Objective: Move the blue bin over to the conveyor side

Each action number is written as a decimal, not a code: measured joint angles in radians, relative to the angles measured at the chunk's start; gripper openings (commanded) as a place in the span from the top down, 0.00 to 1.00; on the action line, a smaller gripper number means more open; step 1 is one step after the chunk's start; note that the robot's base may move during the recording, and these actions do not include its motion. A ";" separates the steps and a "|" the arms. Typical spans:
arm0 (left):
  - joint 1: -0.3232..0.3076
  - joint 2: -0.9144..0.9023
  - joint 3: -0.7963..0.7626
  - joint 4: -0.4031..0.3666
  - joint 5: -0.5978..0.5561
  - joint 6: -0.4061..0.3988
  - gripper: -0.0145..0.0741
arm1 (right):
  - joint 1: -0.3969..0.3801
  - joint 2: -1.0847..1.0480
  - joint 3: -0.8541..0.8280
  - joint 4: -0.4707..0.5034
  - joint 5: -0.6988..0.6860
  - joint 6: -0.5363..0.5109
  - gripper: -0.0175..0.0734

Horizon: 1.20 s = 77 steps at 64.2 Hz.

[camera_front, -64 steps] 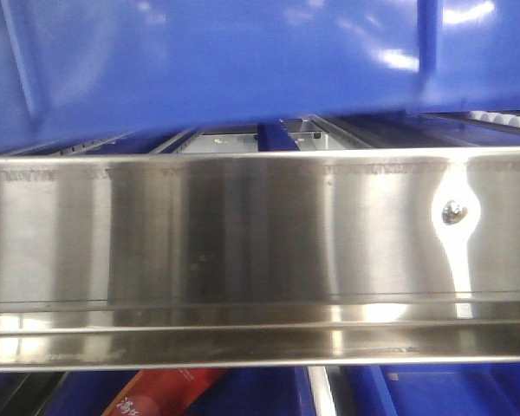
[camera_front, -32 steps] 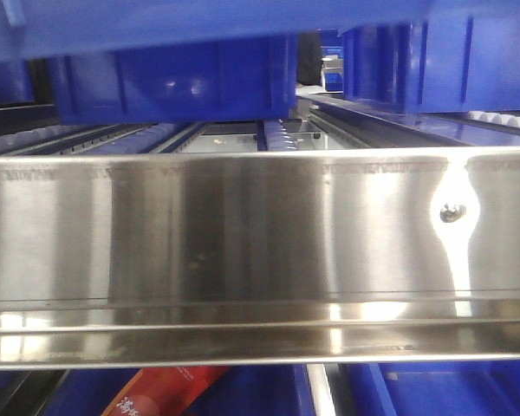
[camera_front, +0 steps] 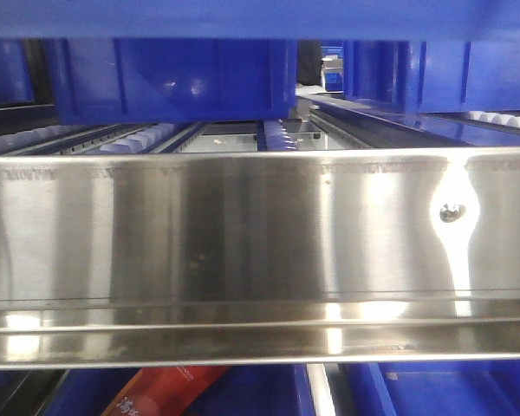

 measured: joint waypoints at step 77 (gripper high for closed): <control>-0.044 -0.163 0.165 0.059 0.000 -0.083 0.86 | 0.000 -0.131 0.114 0.019 -0.045 0.006 0.89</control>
